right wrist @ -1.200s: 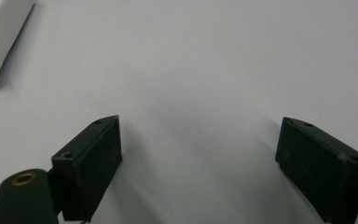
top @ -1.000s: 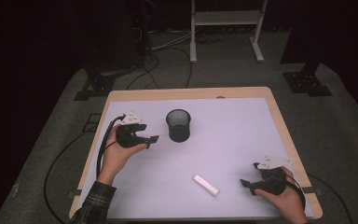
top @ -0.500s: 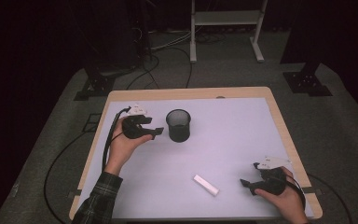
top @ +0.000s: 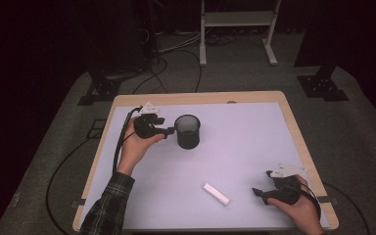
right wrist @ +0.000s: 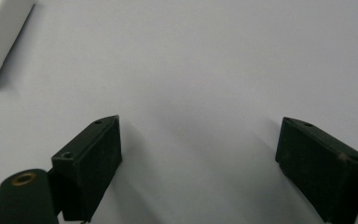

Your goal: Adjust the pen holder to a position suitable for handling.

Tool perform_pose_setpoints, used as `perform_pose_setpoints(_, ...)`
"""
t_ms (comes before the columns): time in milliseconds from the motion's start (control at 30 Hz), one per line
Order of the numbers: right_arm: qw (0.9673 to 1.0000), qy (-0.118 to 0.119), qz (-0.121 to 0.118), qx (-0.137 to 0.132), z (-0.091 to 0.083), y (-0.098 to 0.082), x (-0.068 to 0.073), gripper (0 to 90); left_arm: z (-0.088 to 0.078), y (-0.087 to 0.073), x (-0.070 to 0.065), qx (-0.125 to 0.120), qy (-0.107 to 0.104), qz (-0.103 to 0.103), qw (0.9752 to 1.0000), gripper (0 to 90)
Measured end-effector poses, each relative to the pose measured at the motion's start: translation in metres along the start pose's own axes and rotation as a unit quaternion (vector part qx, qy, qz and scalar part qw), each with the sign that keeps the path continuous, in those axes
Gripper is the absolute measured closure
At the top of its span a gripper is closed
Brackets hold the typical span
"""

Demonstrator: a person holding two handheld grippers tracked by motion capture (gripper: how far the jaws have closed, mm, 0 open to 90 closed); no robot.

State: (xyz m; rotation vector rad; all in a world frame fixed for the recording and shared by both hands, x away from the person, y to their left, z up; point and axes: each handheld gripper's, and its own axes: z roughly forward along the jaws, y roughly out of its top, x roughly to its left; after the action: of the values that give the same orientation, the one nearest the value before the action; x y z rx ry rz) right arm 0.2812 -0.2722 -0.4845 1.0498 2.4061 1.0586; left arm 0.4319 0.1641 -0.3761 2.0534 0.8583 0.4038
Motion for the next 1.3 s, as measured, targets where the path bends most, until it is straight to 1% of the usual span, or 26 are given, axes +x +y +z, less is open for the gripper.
perform_pose_setpoints(100,1.0,0.0,0.0,0.0,0.0,0.0,0.0,13.1,0.005,0.004,0.001,0.009,0.0,0.002,1.0,38.9)
perform_pose_setpoints(400,1.0,0.0,0.0,0.0,0.0,0.0,0.0,13.2,0.021,0.016,0.003,0.034,0.005,0.009,0.9994,40.2)
perform_pose_setpoints(500,1.0,0.0,0.0,0.0,0.0,0.0,0.0,13.1,0.026,0.018,0.005,0.034,0.006,0.004,0.9994,40.6)
perform_pose_setpoints(567,1.0,0.0,0.0,0.0,0.0,0.0,0.0,13.1,0.03,0.018,0.006,0.042,0.007,0.005,0.9991,40.6)
perform_pose_setpoints(667,1.0,0.0,0.0,0.0,0.0,0.0,0.0,13.1,0.035,0.019,0.008,0.046,0.007,0.002,0.9989,40.5)
perform_pose_setpoints(700,1.0,0.0,0.0,0.0,0.0,0.0,0.0,13.1,0.037,0.02,0.009,0.051,0.01,0.002,0.9987,40.6)
perform_pose_setpoints(767,1.0,0.0,0.0,0.0,0.0,0.0,0.0,13.1,0.039,0.021,0.009,0.053,0.01,0.004,0.9985,41.2)
perform_pose_setpoints(800,1.0,0.0,0.0,0.0,0.0,0.0,0.0,13.1,0.041,0.021,0.01,0.059,0.009,0.005,0.9982,41.2)
perform_pose_setpoints(900,1.0,0.0,0.0,0.0,0.0,0.0,0.0,13.1,0.045,0.021,0.01,0.064,0.01,0.005,0.9979,42.6)
perform_pose_setpoints(1067,1.0,0.001,0.0,0.001,0.0,0.0,0.0,13.1,0.052,0.021,0.01,0.069,0.007,0.005,0.9976,46.6)
perform_pose_setpoints(1100,1.0,0.001,0.0,0.001,0.0,0.0,0.0,13.1,0.053,0.02,0.01,0.072,0.008,0.005,0.9974,48.9)
perform_pose_setpoints(1133,1.0,0.002,0.0,0.001,0.0,0.0,-0.001,13.1,0.055,0.02,0.011,0.072,0.004,0.002,0.9974,50.1)
perform_pose_setpoints(1167,1.0,0.002,0.0,0.001,0.0,0.0,-0.001,13.1,0.055,0.02,0.011,0.072,0.004,0.002,0.9974,51.4)
perform_pose_setpoints(1200,1.0,0.002,-0.001,0.001,0.0,0.0,-0.001,13.1,0.056,0.02,0.011,0.075,0.004,-0.003,0.9972,52.6)
perform_pose_setpoints(1300,1.0,0.002,-0.001,0.001,0.0,0.0,-0.001,13.0,0.06,0.023,0.01,0.082,0.001,0.0,0.9966,55.9)
